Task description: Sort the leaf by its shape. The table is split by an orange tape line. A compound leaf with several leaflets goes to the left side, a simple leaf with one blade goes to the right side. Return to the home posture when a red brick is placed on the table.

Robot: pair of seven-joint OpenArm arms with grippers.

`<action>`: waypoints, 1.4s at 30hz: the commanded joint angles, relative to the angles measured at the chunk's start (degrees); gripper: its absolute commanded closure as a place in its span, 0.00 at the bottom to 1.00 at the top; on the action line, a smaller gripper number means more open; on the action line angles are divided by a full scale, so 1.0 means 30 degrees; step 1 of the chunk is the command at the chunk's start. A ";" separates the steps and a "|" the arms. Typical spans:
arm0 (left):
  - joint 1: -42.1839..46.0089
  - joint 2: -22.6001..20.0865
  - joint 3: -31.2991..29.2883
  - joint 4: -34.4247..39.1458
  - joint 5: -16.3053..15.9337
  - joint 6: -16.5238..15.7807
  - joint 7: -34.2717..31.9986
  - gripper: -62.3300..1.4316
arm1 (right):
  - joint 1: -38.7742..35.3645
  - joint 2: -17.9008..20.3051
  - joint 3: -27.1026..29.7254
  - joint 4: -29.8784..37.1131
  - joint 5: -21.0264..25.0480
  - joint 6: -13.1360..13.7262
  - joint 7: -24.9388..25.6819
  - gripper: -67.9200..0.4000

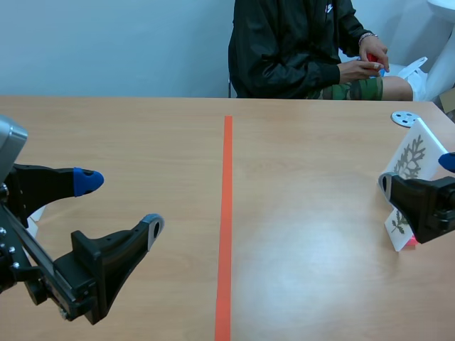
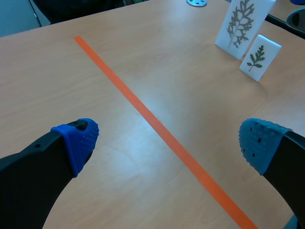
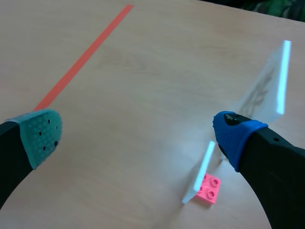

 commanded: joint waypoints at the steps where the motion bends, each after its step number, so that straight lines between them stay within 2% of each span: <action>1: -0.0102 0.0080 -0.0138 0.0168 -0.0189 -0.0095 -0.0401 0.00 | -0.0299 0.0168 0.0146 0.0816 0.0612 0.0007 -0.0182 0.00; 5: -0.0102 0.0087 -0.0138 0.0168 -0.0197 -0.0095 -0.0401 0.00 | -0.1209 0.0160 0.0146 0.2696 0.1326 -0.0007 -0.1231 0.00; 9: -0.0102 0.0087 -0.0138 0.0168 -0.0197 -0.0095 -0.0401 0.00 | -0.1472 0.0240 -0.0022 0.3927 0.1406 -0.0007 -0.2076 0.00; 13: -0.0102 0.0087 -0.0138 0.0168 -0.0197 -0.0095 -0.0401 0.00 | -0.1406 0.0612 -0.1166 0.4080 0.1486 -0.0007 -0.2055 0.00; 16: -0.0102 0.0087 -0.0138 0.0168 -0.0197 -0.0095 -0.0401 0.00 | -0.1399 0.1056 -0.2718 0.4080 0.1464 -0.0379 -0.2055 0.00; 21: -0.0095 0.0087 -0.0138 0.0168 -0.0197 -0.0095 -0.0408 0.00 | -0.1188 0.1654 -0.4867 0.4073 0.1494 -0.0160 -0.1435 0.00; 23: -0.0095 0.0087 -0.0138 0.0168 -0.0197 -0.0095 -0.0401 0.00 | -0.1122 0.1996 -0.5311 0.4073 0.1734 0.0299 -0.0874 0.00; 27: -0.0102 0.0087 -0.0138 0.0168 -0.0197 -0.0095 -0.0423 0.00 | -0.0780 0.2499 -0.5712 0.4065 0.1690 0.0284 -0.0546 0.00; 31: -0.0102 0.0087 -0.0138 0.0168 -0.0197 -0.0095 -0.0415 0.00 | -0.0780 0.2484 -0.5748 0.4065 0.1829 0.0182 -0.0437 0.00; 36: -0.0102 0.0087 -0.0138 0.0168 -0.0197 -0.0095 -0.0415 0.00 | -0.0780 0.2390 -0.5880 0.4073 0.1814 -0.1333 -0.0903 0.00; 39: -0.0102 0.0087 -0.0138 0.0168 -0.0197 -0.0095 -0.0415 0.00 | -0.0787 0.2382 -0.6062 0.4269 0.1807 -0.1945 -0.0918 0.00; 42: -0.0102 0.0087 -0.0138 0.0168 -0.0197 -0.0095 -0.0408 0.00 | -0.0896 0.2382 -0.6390 0.4728 0.1603 -0.2098 -0.0984 0.00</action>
